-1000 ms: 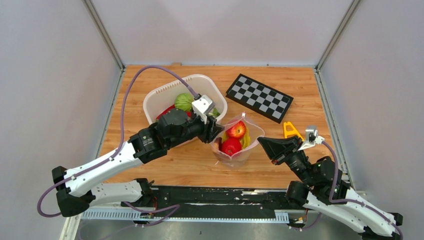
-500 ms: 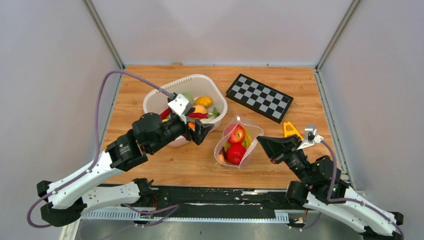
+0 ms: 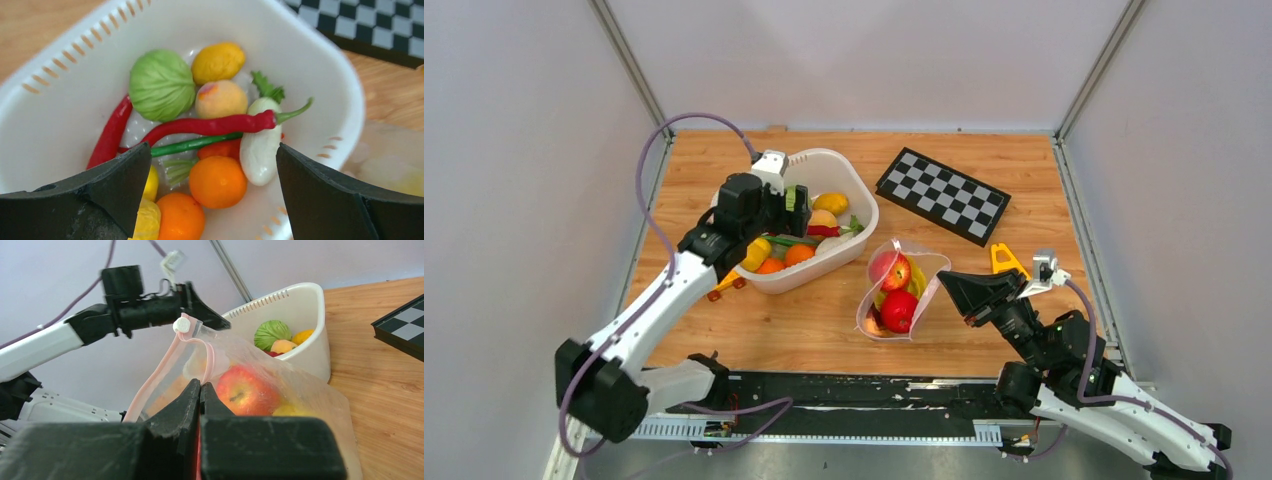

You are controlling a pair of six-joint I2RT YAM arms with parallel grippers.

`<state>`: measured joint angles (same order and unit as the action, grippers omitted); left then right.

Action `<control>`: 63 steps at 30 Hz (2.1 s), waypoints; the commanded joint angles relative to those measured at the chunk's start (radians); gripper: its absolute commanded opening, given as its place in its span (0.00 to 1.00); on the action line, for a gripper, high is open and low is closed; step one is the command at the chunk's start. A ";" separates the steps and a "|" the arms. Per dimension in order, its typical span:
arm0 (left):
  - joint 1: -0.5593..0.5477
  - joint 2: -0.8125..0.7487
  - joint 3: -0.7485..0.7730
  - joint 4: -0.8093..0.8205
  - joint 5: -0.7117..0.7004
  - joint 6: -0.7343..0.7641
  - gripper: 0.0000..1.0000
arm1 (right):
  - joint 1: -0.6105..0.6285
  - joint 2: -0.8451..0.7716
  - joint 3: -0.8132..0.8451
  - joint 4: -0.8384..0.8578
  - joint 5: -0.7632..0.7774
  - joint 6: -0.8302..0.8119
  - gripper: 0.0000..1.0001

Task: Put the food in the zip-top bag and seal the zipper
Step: Adjust the zipper food storage bag at the center of the board, then pick up the fake fruit from the bin.

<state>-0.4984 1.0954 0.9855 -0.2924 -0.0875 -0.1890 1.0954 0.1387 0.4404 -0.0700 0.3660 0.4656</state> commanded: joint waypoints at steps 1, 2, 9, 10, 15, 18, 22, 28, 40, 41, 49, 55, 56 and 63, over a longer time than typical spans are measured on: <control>0.070 0.151 0.013 0.098 0.193 -0.025 1.00 | 0.001 0.016 0.036 0.039 0.019 -0.017 0.00; 0.075 0.188 0.023 0.095 0.195 -0.020 1.00 | 0.001 0.020 0.038 0.037 0.019 -0.019 0.00; 0.101 0.361 0.016 0.234 0.305 -0.012 1.00 | 0.001 0.043 0.058 0.036 0.027 -0.023 0.00; 0.101 0.383 0.018 0.255 0.313 -0.015 1.00 | 0.001 0.047 0.062 0.035 0.028 -0.022 0.00; 0.102 0.480 0.058 0.275 0.294 -0.024 1.00 | 0.001 0.089 0.108 0.007 0.046 -0.033 0.00; 0.104 0.510 0.065 0.287 0.294 -0.046 1.00 | 0.001 0.124 0.133 -0.015 0.059 -0.051 0.00; 0.106 0.513 0.054 0.301 0.310 -0.081 1.00 | 0.001 0.174 0.184 -0.110 0.084 -0.050 0.00; 0.107 0.487 0.028 0.392 0.343 -0.128 1.00 | 0.001 0.183 0.194 -0.114 0.160 -0.013 0.00; 0.107 0.647 0.171 0.235 0.293 -0.048 0.96 | 0.001 0.230 0.246 -0.078 0.294 -0.151 0.00; 0.107 0.629 0.153 0.259 0.289 -0.052 0.96 | 0.001 0.249 0.255 -0.085 0.288 -0.153 0.00; 0.107 0.642 0.158 0.193 0.290 -0.032 0.92 | 0.001 0.369 0.308 -0.051 0.224 -0.200 0.00; 0.107 0.684 0.141 0.215 0.315 -0.050 0.83 | 0.001 0.456 0.361 -0.048 0.170 -0.231 0.00; 0.107 0.679 0.140 0.214 0.320 -0.048 0.79 | 0.001 0.465 0.367 -0.049 0.165 -0.231 0.00; 0.107 0.568 0.141 0.211 0.300 -0.040 0.55 | 0.001 0.509 0.393 -0.046 0.155 -0.239 0.00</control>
<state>-0.3927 1.7622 1.1053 -0.0715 0.2111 -0.2504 1.0954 0.6437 0.7811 -0.1741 0.5327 0.2543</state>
